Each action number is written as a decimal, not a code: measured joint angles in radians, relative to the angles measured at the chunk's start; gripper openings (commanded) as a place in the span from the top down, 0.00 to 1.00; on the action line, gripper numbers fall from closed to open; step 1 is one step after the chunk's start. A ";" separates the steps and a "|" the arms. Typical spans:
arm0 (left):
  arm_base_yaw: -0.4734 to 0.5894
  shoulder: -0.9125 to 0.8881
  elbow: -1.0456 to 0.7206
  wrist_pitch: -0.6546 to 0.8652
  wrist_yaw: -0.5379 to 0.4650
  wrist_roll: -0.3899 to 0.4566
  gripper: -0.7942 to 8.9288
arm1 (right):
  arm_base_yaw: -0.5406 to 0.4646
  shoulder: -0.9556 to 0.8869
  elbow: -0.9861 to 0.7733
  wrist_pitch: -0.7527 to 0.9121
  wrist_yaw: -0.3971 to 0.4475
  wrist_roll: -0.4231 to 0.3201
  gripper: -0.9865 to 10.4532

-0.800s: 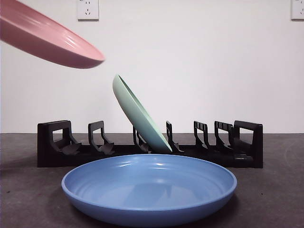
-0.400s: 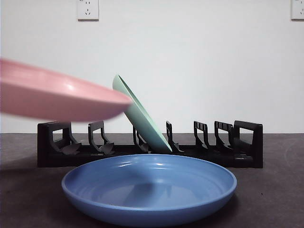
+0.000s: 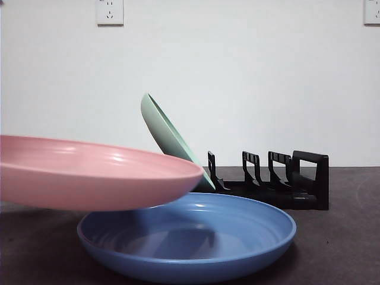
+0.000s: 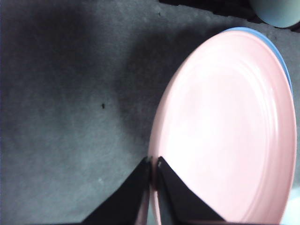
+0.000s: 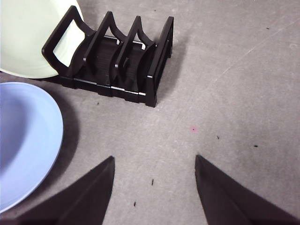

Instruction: Place the plate

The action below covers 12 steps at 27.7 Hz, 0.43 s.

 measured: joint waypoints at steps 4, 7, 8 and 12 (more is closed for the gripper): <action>-0.024 0.074 0.000 0.073 0.000 -0.024 0.91 | 0.000 0.000 0.000 0.000 0.000 0.000 0.68; -0.043 0.134 0.000 0.118 0.000 -0.037 0.91 | 0.000 0.000 0.000 -0.001 0.000 0.000 0.68; -0.051 0.153 0.000 0.134 0.000 -0.040 0.91 | 0.000 0.000 0.000 -0.001 0.000 0.000 0.68; -0.084 0.216 0.000 0.201 0.000 -0.061 0.91 | 0.000 0.000 0.000 -0.001 0.000 0.000 0.68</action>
